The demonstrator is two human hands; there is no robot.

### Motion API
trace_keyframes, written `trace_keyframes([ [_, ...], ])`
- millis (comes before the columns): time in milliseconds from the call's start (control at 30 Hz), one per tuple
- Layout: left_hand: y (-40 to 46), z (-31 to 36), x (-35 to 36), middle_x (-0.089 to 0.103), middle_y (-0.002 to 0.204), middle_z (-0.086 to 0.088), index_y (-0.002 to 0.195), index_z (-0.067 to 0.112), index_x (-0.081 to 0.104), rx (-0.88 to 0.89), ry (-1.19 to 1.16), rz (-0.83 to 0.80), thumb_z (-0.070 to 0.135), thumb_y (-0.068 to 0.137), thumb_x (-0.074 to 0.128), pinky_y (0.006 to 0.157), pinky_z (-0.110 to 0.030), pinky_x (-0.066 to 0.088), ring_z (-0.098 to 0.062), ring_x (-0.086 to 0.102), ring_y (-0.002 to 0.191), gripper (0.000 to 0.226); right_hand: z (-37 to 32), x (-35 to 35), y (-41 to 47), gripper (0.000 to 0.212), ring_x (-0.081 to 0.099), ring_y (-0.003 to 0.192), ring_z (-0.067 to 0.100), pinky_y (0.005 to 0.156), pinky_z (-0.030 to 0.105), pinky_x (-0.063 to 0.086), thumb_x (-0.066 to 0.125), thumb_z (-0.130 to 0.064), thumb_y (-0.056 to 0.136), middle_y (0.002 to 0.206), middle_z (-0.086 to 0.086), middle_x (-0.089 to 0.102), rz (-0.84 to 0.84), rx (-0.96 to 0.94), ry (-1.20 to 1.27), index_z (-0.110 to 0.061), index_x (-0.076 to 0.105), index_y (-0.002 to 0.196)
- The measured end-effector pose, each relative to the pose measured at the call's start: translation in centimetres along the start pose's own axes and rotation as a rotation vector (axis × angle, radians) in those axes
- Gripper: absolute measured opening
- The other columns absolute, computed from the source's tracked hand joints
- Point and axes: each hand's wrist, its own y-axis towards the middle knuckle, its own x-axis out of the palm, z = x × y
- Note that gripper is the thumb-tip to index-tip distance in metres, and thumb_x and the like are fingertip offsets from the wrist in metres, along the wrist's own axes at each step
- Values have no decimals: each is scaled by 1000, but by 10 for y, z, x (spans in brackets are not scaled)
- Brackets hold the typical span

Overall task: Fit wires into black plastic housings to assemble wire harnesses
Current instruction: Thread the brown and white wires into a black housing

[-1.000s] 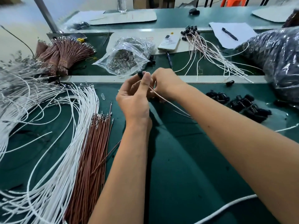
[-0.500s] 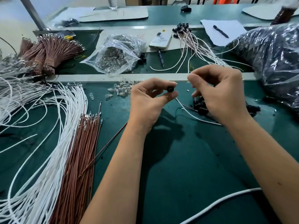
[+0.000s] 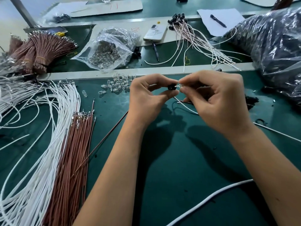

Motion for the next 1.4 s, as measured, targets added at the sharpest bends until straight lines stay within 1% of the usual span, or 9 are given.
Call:
trace_keyframes([
  [167, -1, 3, 1, 75, 81, -8, 86, 0, 76, 30, 60, -10, -5, 73, 85, 88, -46, 59, -17, 71, 78, 16, -2, 0, 1, 6, 72, 74, 16, 67, 37, 60, 76, -3, 91, 88, 3, 75, -43, -90, -120, -1, 78, 96],
  [300, 0, 6, -1, 75, 83, -8, 86, 5, 78, 76, 174, -28, -2, 71, 86, 83, -50, 56, -26, 72, 83, 18, -2, -1, 2, 5, 67, 69, 23, 67, 34, 54, 75, 1, 87, 81, 7, 75, -54, -129, -236, -1, 77, 91],
  [467, -1, 10, -1, 73, 79, 2, 84, 11, 80, 135, 339, -26, 8, 71, 88, 80, -39, 50, -16, 64, 80, 15, -1, 0, 0, 6, 68, 65, 26, 64, 42, 53, 75, 3, 85, 73, 8, 73, -83, -88, -248, -1, 76, 89],
  [567, -3, 12, 1, 76, 80, 6, 91, 14, 81, 140, 371, 0, 11, 71, 88, 86, -40, 52, -9, 68, 80, 22, 0, 0, 0, 4, 69, 64, 27, 62, 45, 55, 76, 3, 85, 73, 9, 73, -88, -71, -222, 0, 75, 88],
  [733, -3, 13, 1, 72, 75, 12, 80, 13, 79, 194, 447, 18, 9, 65, 89, 75, -32, 50, -16, 65, 80, 19, 1, 1, -2, 2, 69, 63, 28, 60, 47, 55, 73, 2, 86, 72, 10, 72, -92, -23, -193, 0, 74, 85],
  [900, 0, 11, 1, 72, 73, 5, 75, 9, 77, 311, 571, -48, 6, 64, 91, 69, -29, 46, -19, 58, 77, 18, 6, 2, -5, 4, 70, 61, 30, 56, 48, 55, 73, 0, 88, 71, 10, 72, -110, 74, -142, -2, 75, 85],
  [1000, -2, 9, 1, 71, 73, 12, 78, 12, 79, 277, 521, -21, 6, 64, 91, 71, -26, 49, -16, 63, 78, 20, 10, 5, -6, 8, 74, 59, 18, 55, 42, 61, 76, 2, 87, 73, 6, 74, -97, 204, 0, -6, 77, 86],
  [1167, -5, 5, 1, 76, 80, -9, 79, 0, 74, 93, 127, 39, -1, 70, 88, 80, -49, 60, -24, 75, 80, 17, 14, 8, -3, 10, 73, 56, 20, 59, 40, 63, 76, -1, 88, 72, 3, 74, -39, 334, 240, -11, 76, 88],
  [1400, -2, 7, -2, 72, 76, 0, 77, 8, 76, 98, 249, -63, 7, 66, 92, 77, -46, 59, -23, 71, 77, 20, 17, 2, -4, 11, 70, 55, 20, 58, 33, 62, 75, 7, 89, 75, 17, 74, -122, 377, 328, -4, 75, 86],
])
